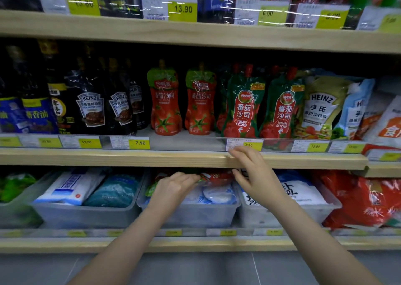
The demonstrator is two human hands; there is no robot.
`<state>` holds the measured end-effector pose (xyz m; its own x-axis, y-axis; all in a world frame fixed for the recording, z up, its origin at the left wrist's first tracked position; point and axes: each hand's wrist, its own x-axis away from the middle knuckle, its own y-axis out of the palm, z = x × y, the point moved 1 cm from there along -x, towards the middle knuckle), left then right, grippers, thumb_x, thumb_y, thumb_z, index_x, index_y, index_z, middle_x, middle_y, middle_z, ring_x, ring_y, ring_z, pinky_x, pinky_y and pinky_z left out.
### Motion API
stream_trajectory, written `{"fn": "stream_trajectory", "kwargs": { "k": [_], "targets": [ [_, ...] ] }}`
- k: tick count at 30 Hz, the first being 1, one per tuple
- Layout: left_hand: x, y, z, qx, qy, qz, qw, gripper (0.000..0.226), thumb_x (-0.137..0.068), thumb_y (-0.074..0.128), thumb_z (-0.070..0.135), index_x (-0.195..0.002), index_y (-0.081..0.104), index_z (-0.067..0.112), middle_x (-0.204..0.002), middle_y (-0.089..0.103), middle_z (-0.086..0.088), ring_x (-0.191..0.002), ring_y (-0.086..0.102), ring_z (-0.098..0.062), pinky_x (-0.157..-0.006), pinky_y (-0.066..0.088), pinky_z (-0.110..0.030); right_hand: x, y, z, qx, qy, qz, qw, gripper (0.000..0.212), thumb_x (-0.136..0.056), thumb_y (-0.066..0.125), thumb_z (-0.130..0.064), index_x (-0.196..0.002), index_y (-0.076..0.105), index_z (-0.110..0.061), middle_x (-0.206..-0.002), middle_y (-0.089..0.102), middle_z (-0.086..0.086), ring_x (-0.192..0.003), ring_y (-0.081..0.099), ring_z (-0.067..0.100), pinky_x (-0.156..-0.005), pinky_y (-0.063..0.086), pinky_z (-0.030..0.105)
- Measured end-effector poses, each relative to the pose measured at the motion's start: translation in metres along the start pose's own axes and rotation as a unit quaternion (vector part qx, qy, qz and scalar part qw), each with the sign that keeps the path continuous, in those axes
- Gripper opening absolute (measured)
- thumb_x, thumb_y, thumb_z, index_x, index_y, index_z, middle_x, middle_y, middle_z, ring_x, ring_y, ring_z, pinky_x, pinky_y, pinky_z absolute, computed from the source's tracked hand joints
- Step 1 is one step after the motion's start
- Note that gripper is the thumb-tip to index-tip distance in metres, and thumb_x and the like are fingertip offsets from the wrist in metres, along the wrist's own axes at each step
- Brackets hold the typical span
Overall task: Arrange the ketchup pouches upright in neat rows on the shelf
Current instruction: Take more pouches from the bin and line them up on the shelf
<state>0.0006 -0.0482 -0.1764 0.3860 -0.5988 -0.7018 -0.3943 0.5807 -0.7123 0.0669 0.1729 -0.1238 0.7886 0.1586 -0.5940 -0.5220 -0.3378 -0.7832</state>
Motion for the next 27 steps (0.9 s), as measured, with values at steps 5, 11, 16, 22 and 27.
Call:
{"fn": "stream_trajectory", "kwargs": {
  "k": [5,11,16,22,27],
  "targets": [
    [-0.039,-0.038,0.003,0.135,-0.071,-0.022,0.988,0.012,-0.084,0.068,0.010,-0.093,0.073,0.005,-0.084,0.073,-0.008,-0.076,0.067,-0.024,-0.068,0.053,-0.033,0.007,-0.004,-0.001,-0.045,0.029,0.024,0.998,0.038,-0.083,0.066,-0.021,-0.119,0.058,-0.014,-0.111,0.056,0.002,-0.105,0.048,0.016,-0.090,0.035,0.019],
    [-0.072,-0.054,0.015,0.293,-0.127,-0.068,0.945,0.013,-0.079,0.072,0.014,-0.091,0.076,0.016,-0.087,0.074,0.005,-0.079,0.064,0.001,-0.069,0.050,-0.014,0.004,-0.007,-0.018,-0.310,0.126,-0.092,0.938,0.034,-0.077,0.074,-0.019,-0.110,0.066,-0.021,-0.101,0.069,-0.007,-0.092,0.064,0.002,-0.082,0.051,0.019],
    [-0.077,-0.040,0.020,0.401,-0.215,-0.031,0.890,0.023,-0.075,0.077,0.019,-0.076,0.072,0.041,-0.070,0.069,0.021,-0.068,0.062,0.005,-0.059,0.047,-0.012,0.009,-0.006,-0.015,-0.412,0.224,-0.109,0.877,0.010,-0.082,0.067,-0.013,-0.083,0.073,-0.021,-0.078,0.074,-0.006,-0.073,0.068,0.008,-0.070,0.055,0.021],
    [-0.075,-0.023,0.016,0.524,-0.314,-0.063,0.789,0.065,-0.047,0.085,0.052,-0.103,0.060,0.032,-0.101,0.070,0.006,-0.094,0.066,-0.006,-0.075,0.052,-0.018,0.005,-0.016,-0.006,-0.512,0.313,0.002,0.800,0.010,-0.085,0.062,-0.015,-0.081,0.071,-0.014,-0.076,0.074,-0.002,-0.071,0.068,0.011,-0.061,0.056,0.021],
    [-0.070,-0.005,0.039,0.550,-0.268,-0.199,0.766,0.027,-0.076,0.077,0.022,-0.100,0.065,0.025,-0.100,0.072,0.004,-0.093,0.068,-0.011,-0.081,0.054,-0.024,-0.006,-0.023,-0.006,-0.548,0.329,0.048,0.767,0.013,-0.089,0.057,-0.021,-0.084,0.065,-0.012,-0.089,0.071,0.009,-0.079,0.067,0.020,-0.068,0.056,0.031]
  ]
}}
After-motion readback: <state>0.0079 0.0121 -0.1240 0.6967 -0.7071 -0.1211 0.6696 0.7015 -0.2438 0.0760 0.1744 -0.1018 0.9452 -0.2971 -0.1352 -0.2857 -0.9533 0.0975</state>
